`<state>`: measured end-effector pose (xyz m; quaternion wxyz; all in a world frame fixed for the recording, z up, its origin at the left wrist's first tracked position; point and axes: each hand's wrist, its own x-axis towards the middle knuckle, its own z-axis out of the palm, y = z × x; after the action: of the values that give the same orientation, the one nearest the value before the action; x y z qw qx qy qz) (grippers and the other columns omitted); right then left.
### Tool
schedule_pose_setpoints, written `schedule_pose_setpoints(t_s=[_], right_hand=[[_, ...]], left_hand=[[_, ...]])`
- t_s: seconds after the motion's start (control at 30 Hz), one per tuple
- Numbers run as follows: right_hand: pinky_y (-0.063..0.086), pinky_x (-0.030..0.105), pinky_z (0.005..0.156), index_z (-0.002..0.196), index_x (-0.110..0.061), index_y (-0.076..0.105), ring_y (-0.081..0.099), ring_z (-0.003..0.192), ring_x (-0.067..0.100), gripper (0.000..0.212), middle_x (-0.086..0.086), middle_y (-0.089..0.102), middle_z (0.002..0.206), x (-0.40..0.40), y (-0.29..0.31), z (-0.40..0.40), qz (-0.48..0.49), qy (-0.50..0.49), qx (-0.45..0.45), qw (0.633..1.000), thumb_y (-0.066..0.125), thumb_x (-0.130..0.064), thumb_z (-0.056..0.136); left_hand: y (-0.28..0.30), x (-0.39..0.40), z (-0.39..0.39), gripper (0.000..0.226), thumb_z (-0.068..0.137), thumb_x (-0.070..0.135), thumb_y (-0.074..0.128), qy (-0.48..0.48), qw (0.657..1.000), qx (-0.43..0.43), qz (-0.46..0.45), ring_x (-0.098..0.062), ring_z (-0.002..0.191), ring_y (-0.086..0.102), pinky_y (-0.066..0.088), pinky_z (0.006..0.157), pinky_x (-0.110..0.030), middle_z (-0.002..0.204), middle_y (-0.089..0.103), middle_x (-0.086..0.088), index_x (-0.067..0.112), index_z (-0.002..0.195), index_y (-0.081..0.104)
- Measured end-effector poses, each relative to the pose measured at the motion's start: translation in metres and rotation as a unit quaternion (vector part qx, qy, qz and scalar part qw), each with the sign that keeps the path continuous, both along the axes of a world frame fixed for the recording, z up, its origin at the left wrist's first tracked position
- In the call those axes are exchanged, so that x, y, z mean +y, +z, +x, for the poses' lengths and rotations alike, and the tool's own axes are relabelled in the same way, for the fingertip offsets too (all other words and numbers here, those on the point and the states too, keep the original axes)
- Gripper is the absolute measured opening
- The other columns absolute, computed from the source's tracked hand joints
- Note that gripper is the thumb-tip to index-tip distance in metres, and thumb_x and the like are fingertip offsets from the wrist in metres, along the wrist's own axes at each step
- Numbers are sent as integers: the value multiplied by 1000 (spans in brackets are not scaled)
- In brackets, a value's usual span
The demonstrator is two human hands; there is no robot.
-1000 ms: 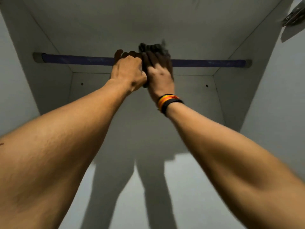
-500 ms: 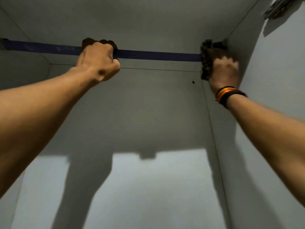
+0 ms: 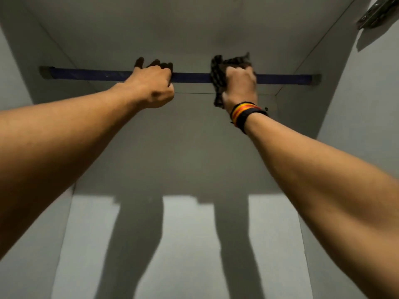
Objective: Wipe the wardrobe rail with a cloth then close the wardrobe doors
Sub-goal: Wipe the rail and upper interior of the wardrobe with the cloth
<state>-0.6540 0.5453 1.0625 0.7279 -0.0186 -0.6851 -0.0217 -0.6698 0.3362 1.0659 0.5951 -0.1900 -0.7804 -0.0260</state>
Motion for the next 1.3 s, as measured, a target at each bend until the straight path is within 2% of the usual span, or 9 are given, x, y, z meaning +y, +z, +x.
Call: schedule_pose_setpoints(t_s=[0.1, 0.27, 0.43, 0.53, 0.63, 0.73, 0.9, 1.13, 1.3], right_hand=[[48, 40, 92, 127, -7, 55, 60, 114, 39, 58, 19, 70, 114, -42, 3, -5, 26, 69, -27, 997, 78, -9, 74], [48, 39, 79, 139, -4, 34, 66, 100, 40, 61, 18, 71, 105, -53, 3, -7, 80, 161, -27, 983, 62, -8, 84], [47, 46, 87, 135, -10, 47, 59, 106, 39, 44, 17, 66, 115, -8, -10, -3, 160, 105, 15, 981, 49, -28, 95], [39, 50, 102, 134, -9, 50, 56, 114, 38, 44, 18, 63, 119, 20, -10, -4, 97, 60, 39, 993, 46, -27, 94], [23, 52, 119, 143, -13, 46, 49, 133, 34, 48, 17, 59, 138, 44, -6, -10, 61, 6, -20, 998, 41, -29, 98], [18, 54, 121, 149, -16, 41, 39, 143, 28, 53, 10, 49, 150, 52, -8, -16, 87, -12, -20, 996, 41, -28, 97], [17, 55, 122, 144, -13, 45, 44, 138, 32, 49, 14, 53, 144, 50, -13, -18, 82, -4, 2, 997, 48, -20, 96], [20, 54, 121, 146, -19, 39, 42, 136, 32, 60, 11, 48, 144, 44, -15, -29, 84, 13, 47, 995, 54, -15, 88], [19, 53, 121, 143, -19, 43, 44, 134, 31, 60, 10, 52, 139, 37, -13, -36, 58, 34, 78, 995, 55, -13, 84]], left_hand=[[-8, 2, 1, 40, 97, 11, 40, -100, 994, 54, 2, -39, 122, 57, 42, 109, -53, 133, 60, -19, 9, 135, 52], [-12, 17, 2, 48, 87, -4, 46, -183, 983, 30, 7, -37, 115, 62, 52, 91, -46, 126, 66, -13, 17, 130, 53], [-4, 47, -2, 26, 96, 9, 56, -87, 991, 98, 13, -41, 107, 59, 51, 85, -52, 119, 58, -19, 9, 121, 59], [-2, 66, -1, 20, 95, 3, 57, 7, 991, 137, 9, -41, 111, 53, 47, 86, -48, 121, 53, -21, 4, 115, 63], [-2, 77, -4, 26, 92, -4, 63, 58, 988, 146, 9, -39, 111, 57, 49, 85, -44, 121, 58, -21, 0, 117, 65], [-5, 72, -15, 35, 89, -9, 62, 67, 983, 169, -11, -39, 108, 62, 50, 80, -43, 120, 61, -21, -1, 123, 62], [-5, 3, -43, 37, 91, -8, 60, 103, 979, 177, 20, -47, 101, 67, 55, 75, -50, 115, 65, -27, -4, 128, 61], [-8, -159, -71, 34, 100, 6, 53, 148, 964, 141, 170, -57, 108, 60, 53, 89, -59, 124, 59, -38, -4, 132, 49], [-10, -172, -68, 41, 84, -14, 66, 149, 969, 110, 165, -58, 99, 61, 55, 83, -59, 116, 59, -41, -13, 123, 51]])
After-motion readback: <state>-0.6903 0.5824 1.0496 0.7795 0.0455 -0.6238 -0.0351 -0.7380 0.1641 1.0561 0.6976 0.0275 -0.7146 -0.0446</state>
